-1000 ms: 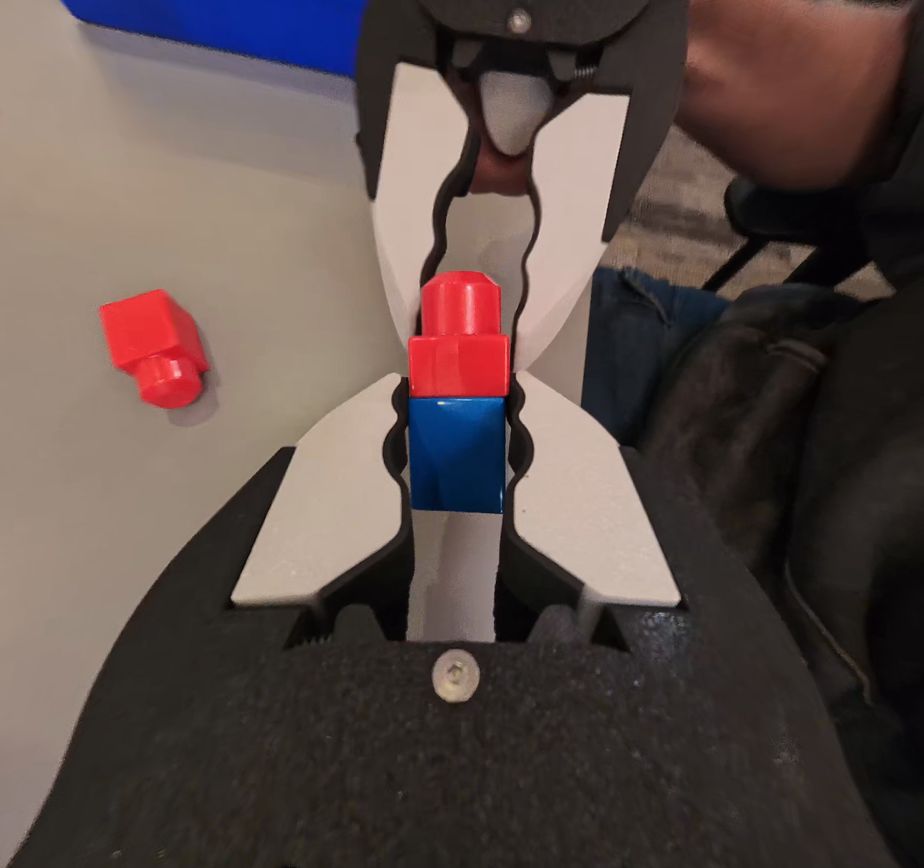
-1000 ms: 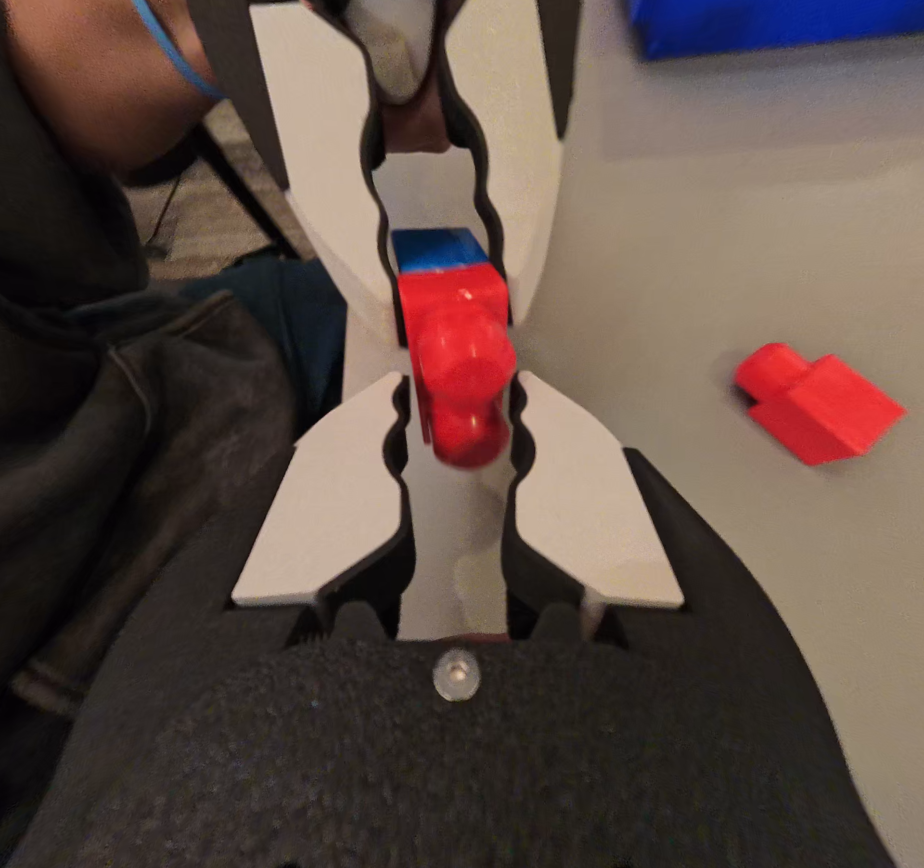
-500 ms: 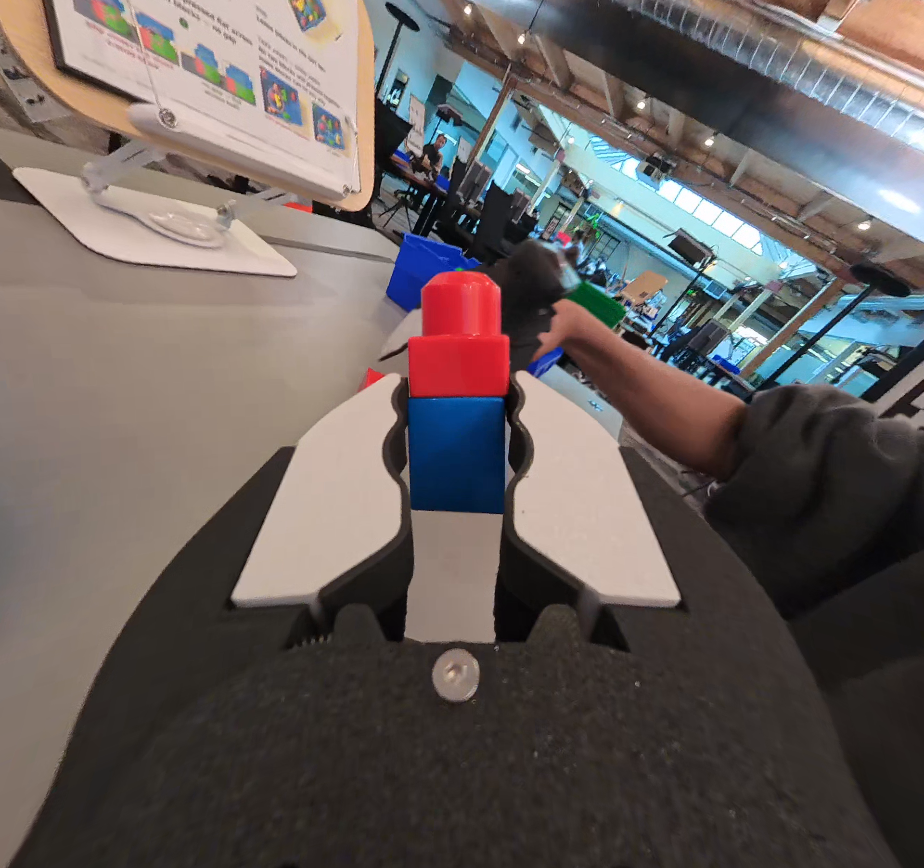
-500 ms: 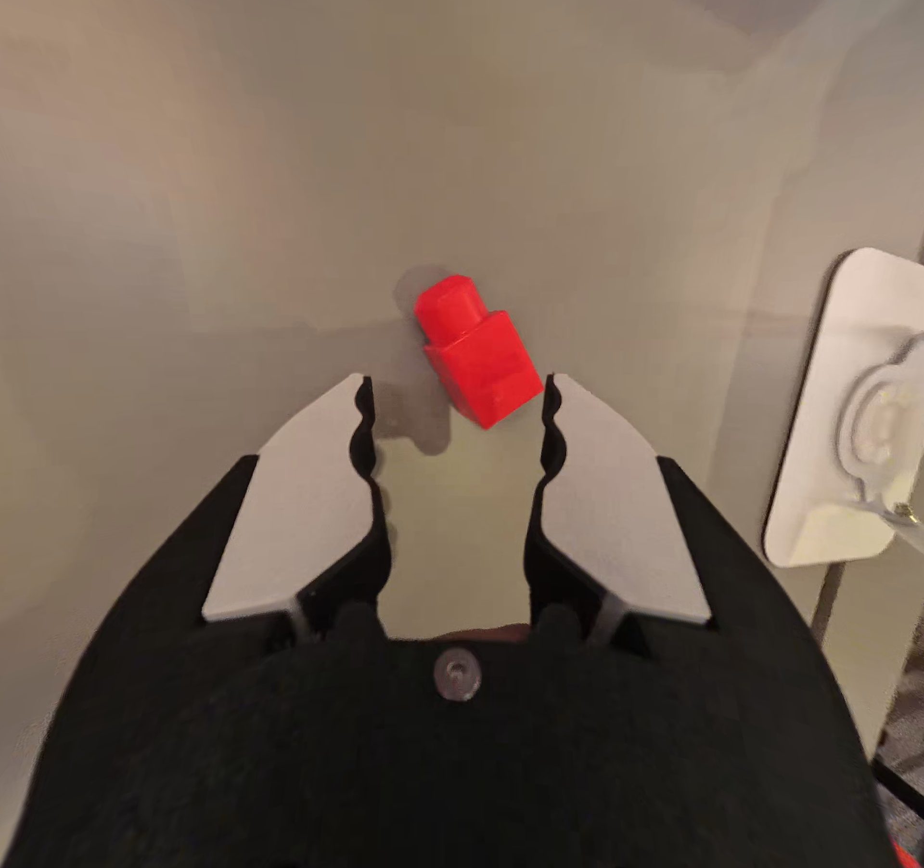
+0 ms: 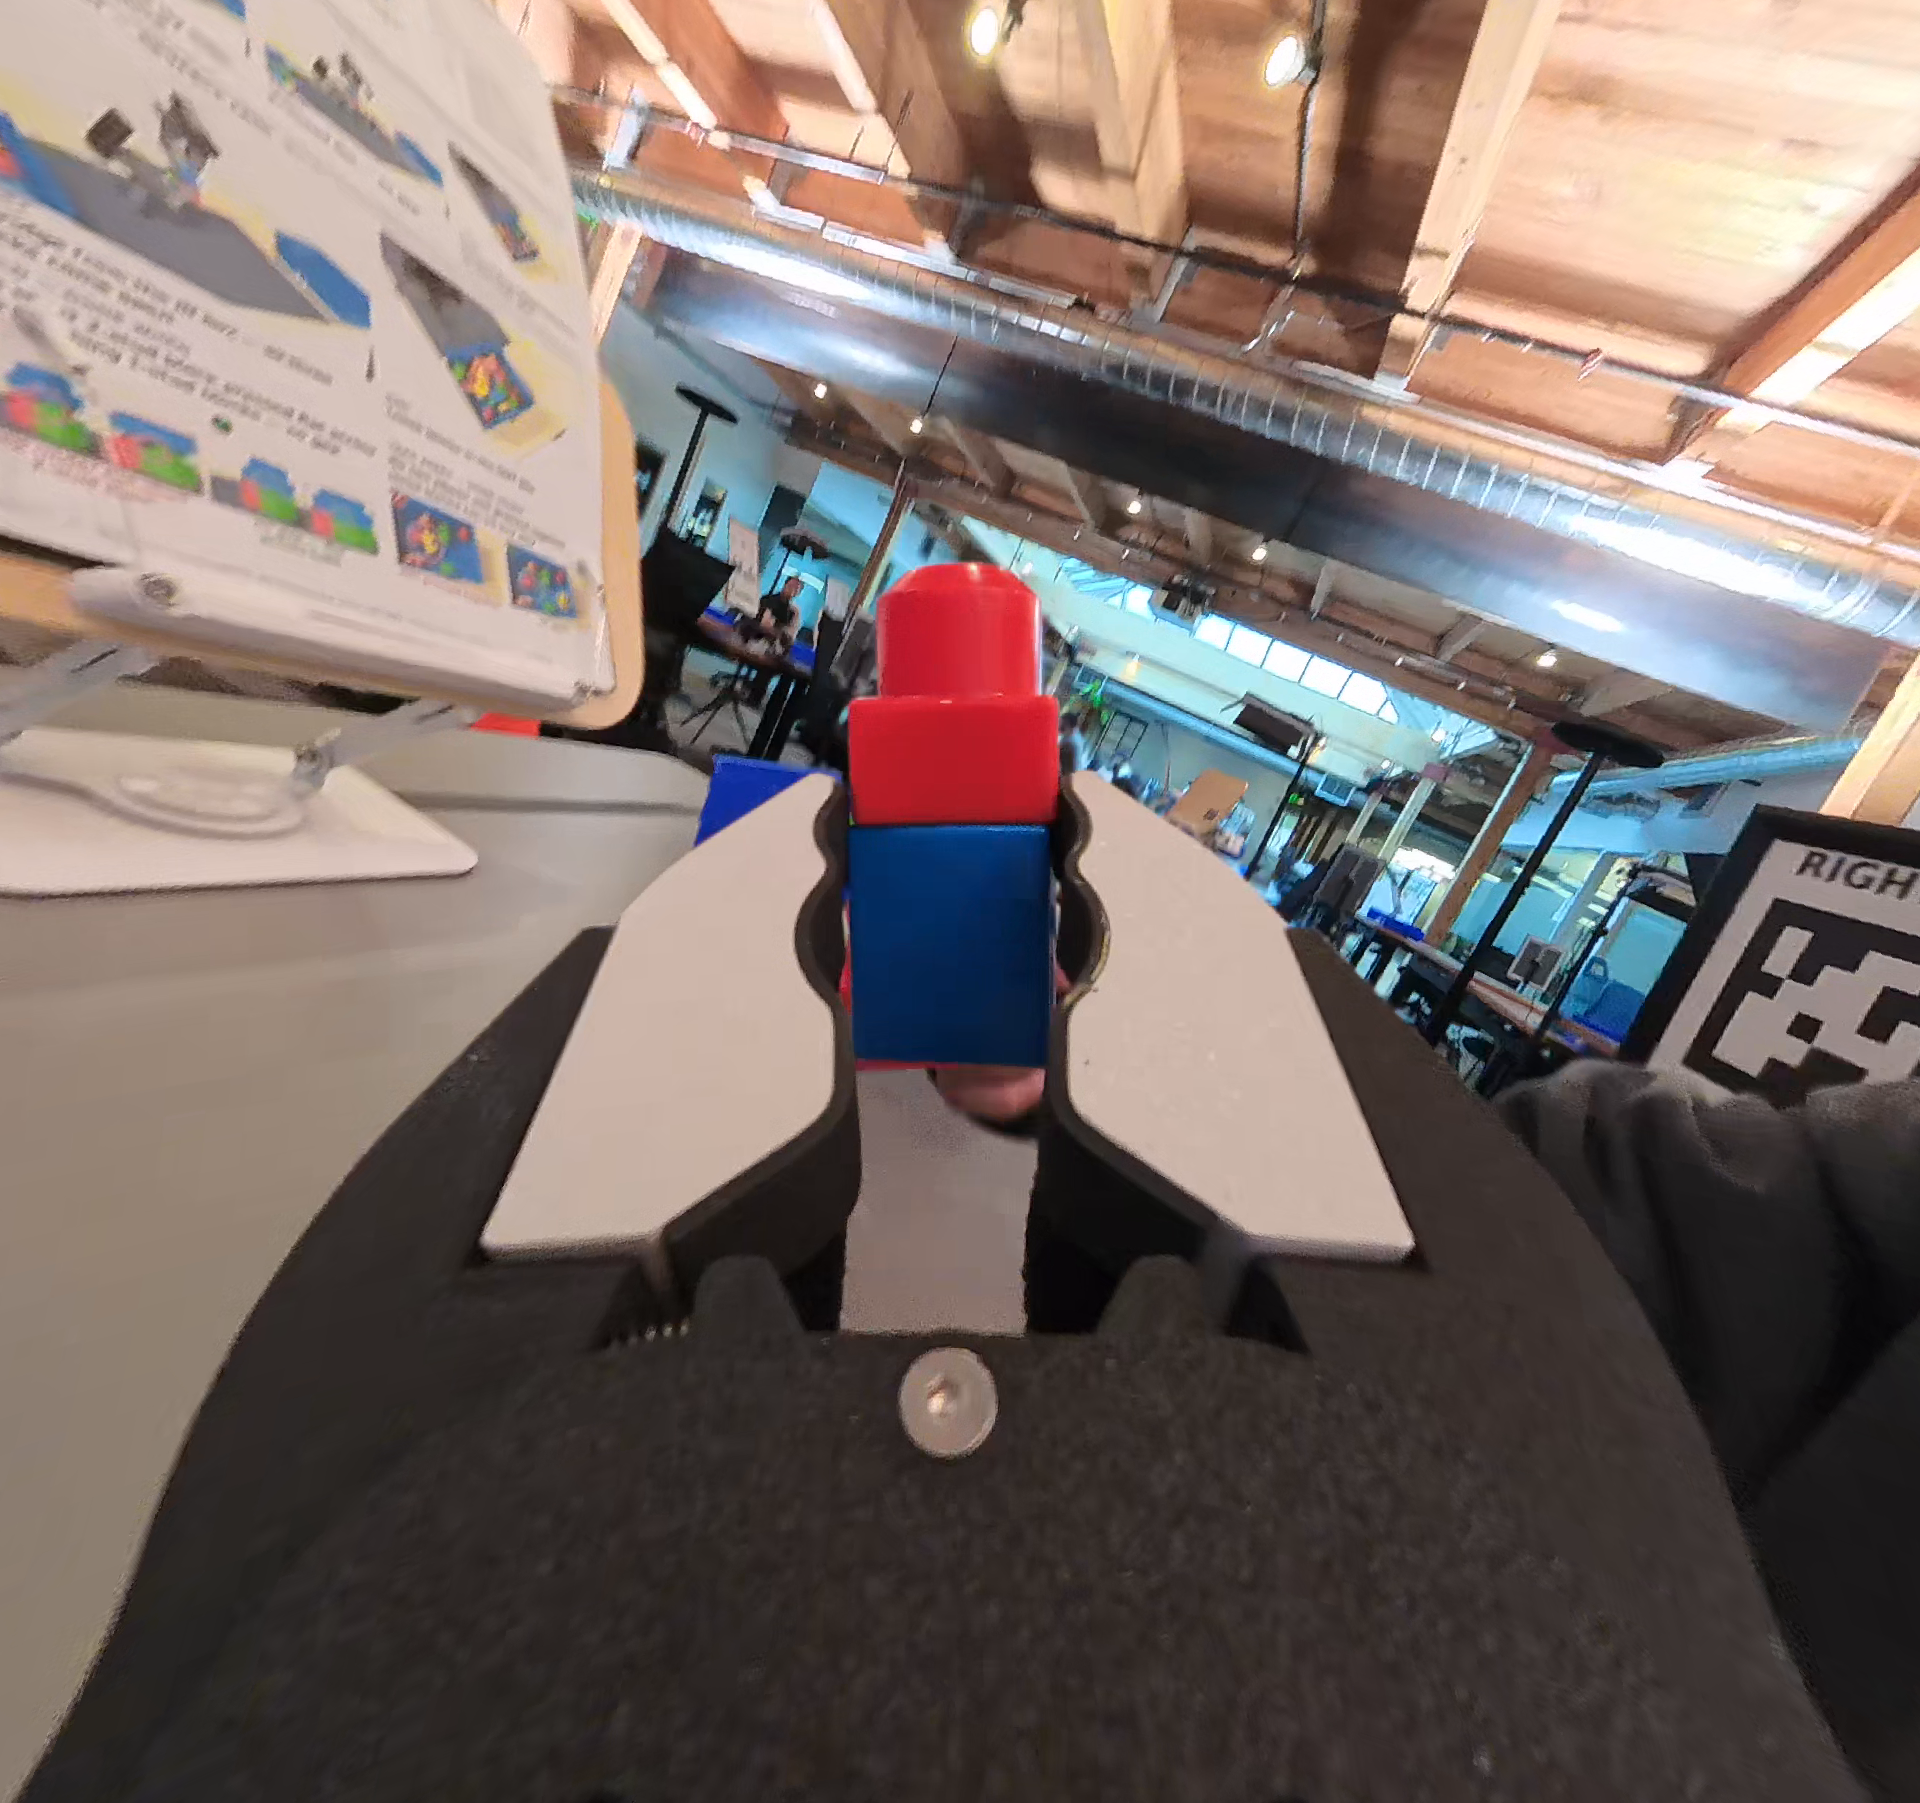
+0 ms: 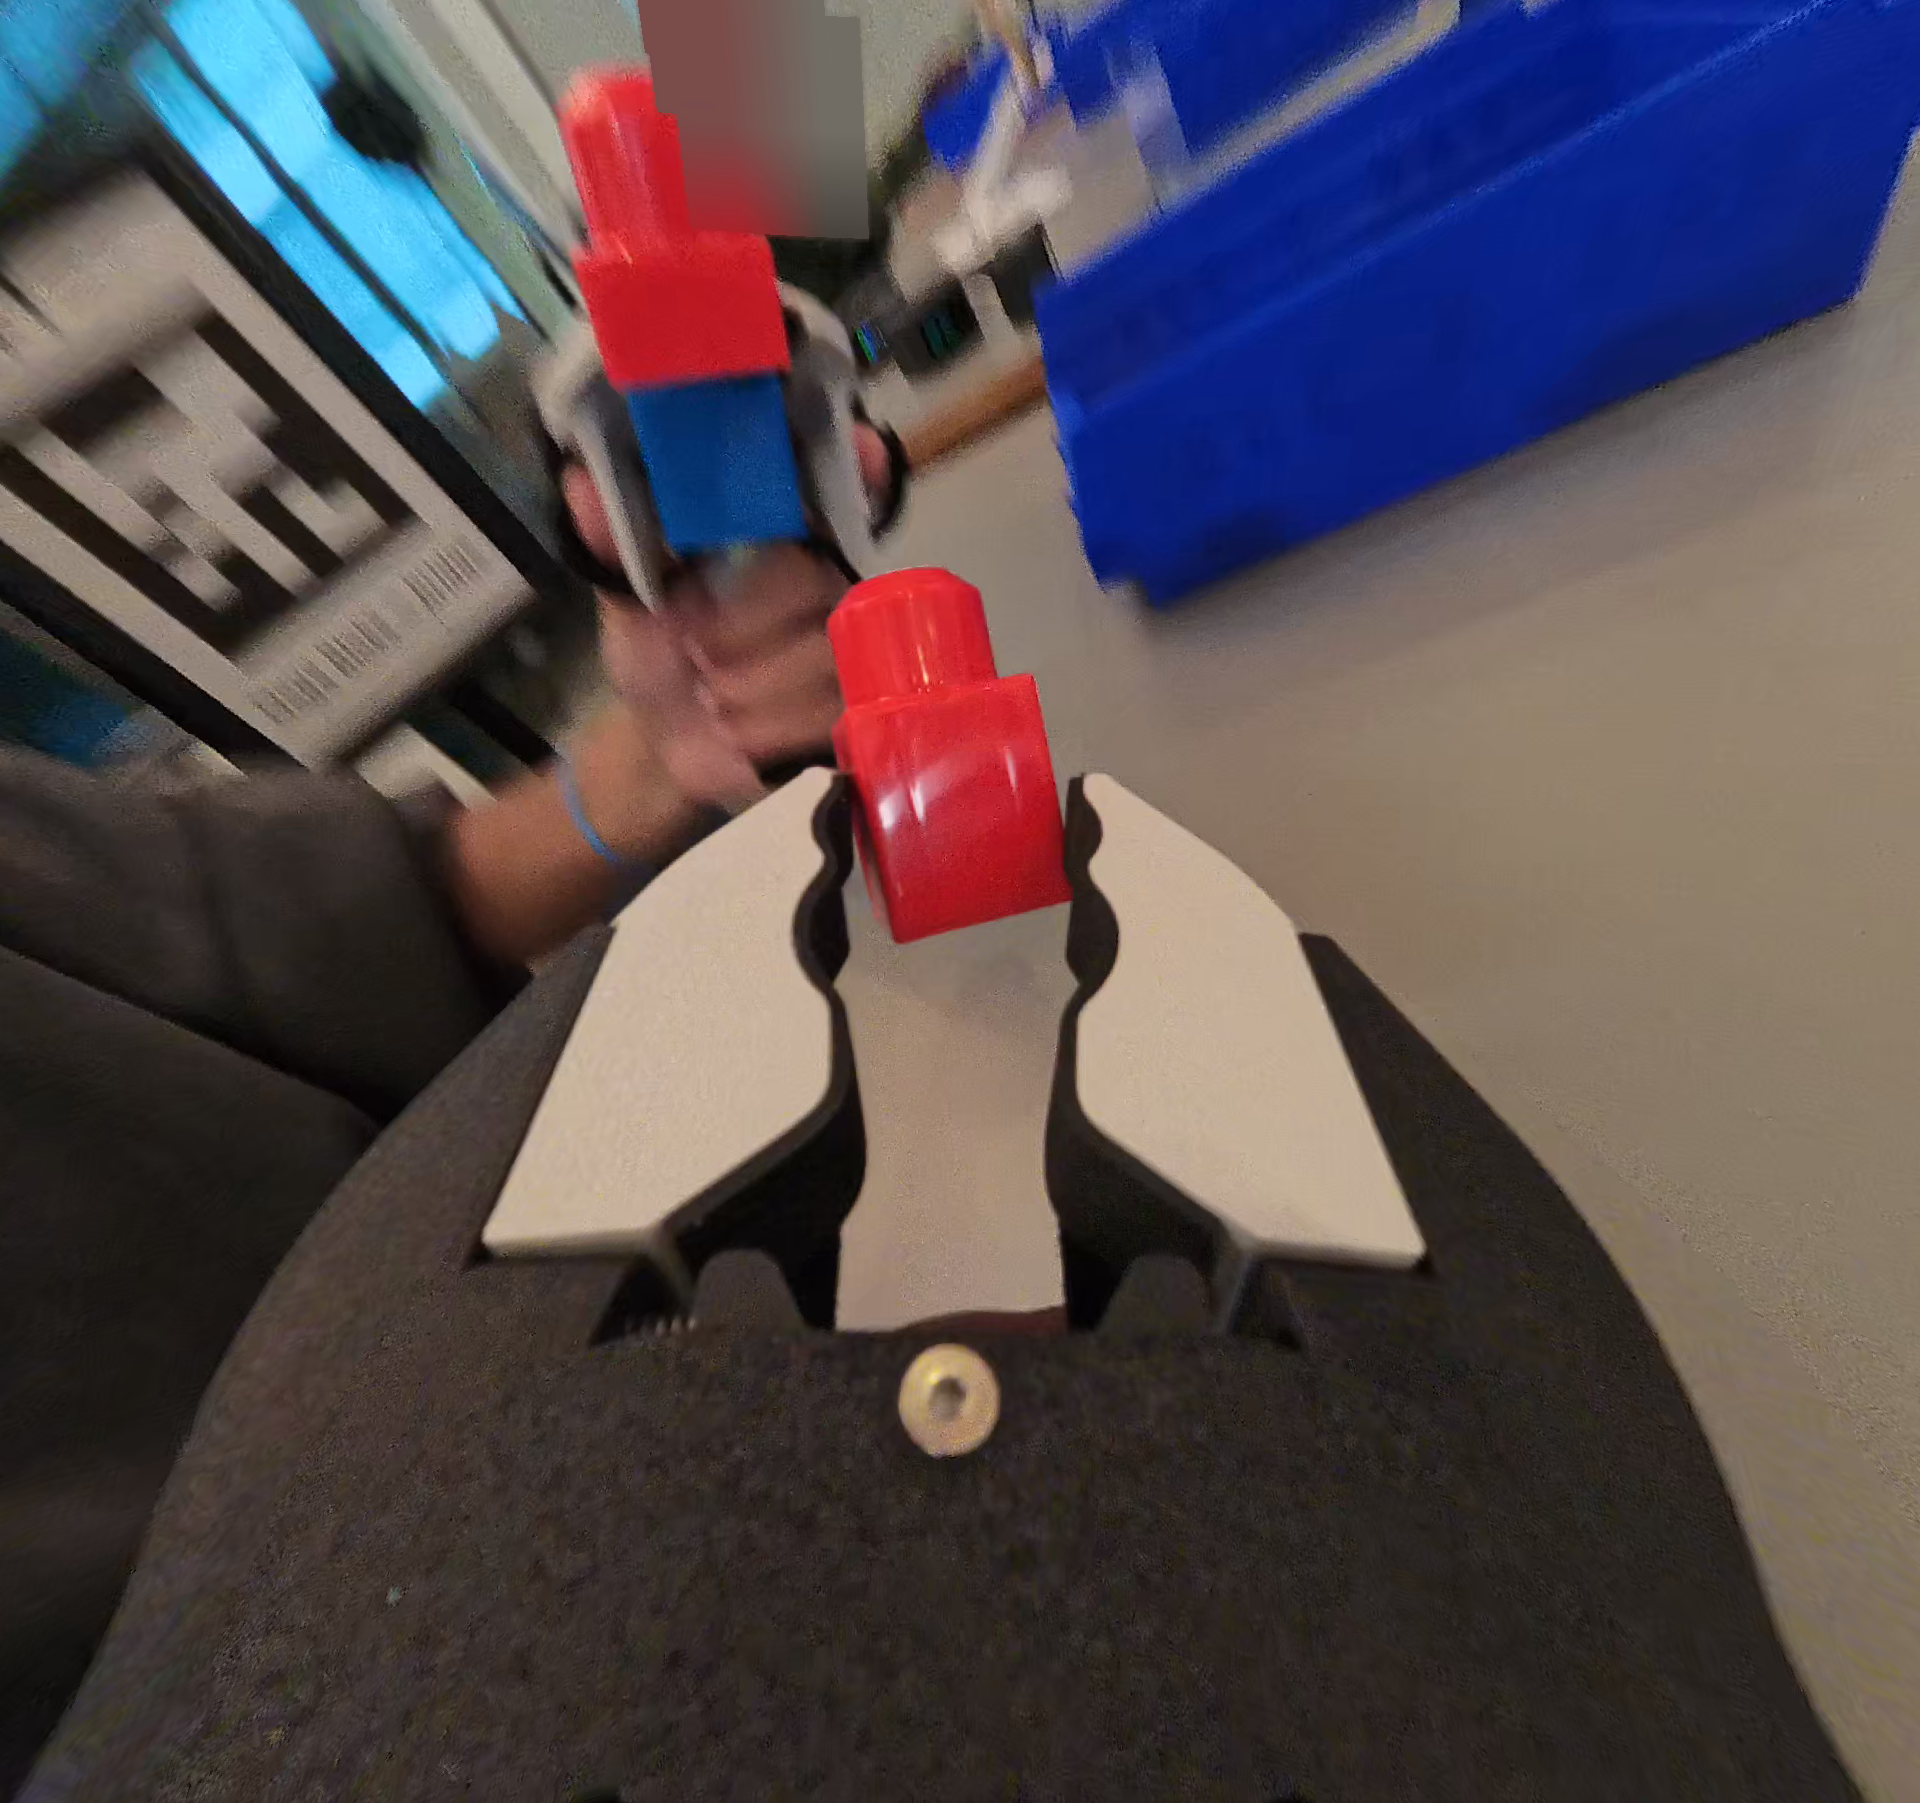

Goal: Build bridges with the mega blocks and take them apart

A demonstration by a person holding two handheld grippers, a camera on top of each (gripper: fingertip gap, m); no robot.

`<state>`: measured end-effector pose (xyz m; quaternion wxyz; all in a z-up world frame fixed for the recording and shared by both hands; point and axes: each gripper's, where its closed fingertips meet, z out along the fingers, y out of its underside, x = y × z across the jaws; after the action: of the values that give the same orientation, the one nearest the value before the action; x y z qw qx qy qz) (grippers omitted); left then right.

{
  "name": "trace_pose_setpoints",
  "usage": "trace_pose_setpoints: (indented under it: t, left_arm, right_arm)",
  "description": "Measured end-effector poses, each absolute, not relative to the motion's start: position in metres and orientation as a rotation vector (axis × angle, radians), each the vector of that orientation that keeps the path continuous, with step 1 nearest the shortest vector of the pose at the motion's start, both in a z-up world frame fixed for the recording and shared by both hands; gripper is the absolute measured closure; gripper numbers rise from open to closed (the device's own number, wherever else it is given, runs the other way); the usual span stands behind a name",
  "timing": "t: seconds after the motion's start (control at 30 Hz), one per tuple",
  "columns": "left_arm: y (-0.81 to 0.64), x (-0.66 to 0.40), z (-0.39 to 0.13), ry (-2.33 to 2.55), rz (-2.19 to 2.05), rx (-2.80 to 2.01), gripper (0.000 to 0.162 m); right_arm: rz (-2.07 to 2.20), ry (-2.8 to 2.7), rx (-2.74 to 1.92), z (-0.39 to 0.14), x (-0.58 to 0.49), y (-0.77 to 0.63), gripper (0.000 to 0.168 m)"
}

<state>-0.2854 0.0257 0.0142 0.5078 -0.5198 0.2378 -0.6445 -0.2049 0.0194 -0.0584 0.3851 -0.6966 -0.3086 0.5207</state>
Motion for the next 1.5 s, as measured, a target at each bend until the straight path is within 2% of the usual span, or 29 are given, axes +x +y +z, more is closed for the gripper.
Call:
trace_pose_setpoints:
  t: [0.13,0.4,1.17,1.3,1.43,1.47,1.5]
  left_arm:
    - [0.022,-0.256,0.019,0.539,-1.594,-1.192,0.125]
    - [0.015,-0.214,0.001,0.566,-1.651,-1.252,0.125]
    - [-0.002,-0.194,-0.037,0.859,-1.604,-1.496,0.125]
    - [-0.003,-0.196,-0.035,0.892,-1.570,-1.501,0.111]
    - [0.001,-0.201,-0.032,0.891,-1.559,-1.525,0.107]
    - [0.002,-0.201,-0.034,0.898,-1.547,-1.542,0.108]
    - [0.002,-0.201,-0.037,0.909,-1.538,-1.554,0.119]
  right_arm:
    - [1.503,-0.588,-1.632,-0.045,-0.207,-0.001,0.130]
    - [1.430,-0.514,-1.514,-0.031,-0.198,-0.012,0.130]
    - [1.461,-0.475,-1.573,-0.051,-0.179,-0.006,0.132]
    - [1.459,-0.473,-1.595,-0.054,-0.177,-0.004,0.132]
    - [1.446,-0.534,-1.644,-0.064,-0.186,-0.009,0.132]
    - [1.444,-0.559,-1.656,-0.066,-0.190,-0.011,0.132]
    - [1.430,-0.559,-1.654,-0.067,-0.193,-0.011,0.132]
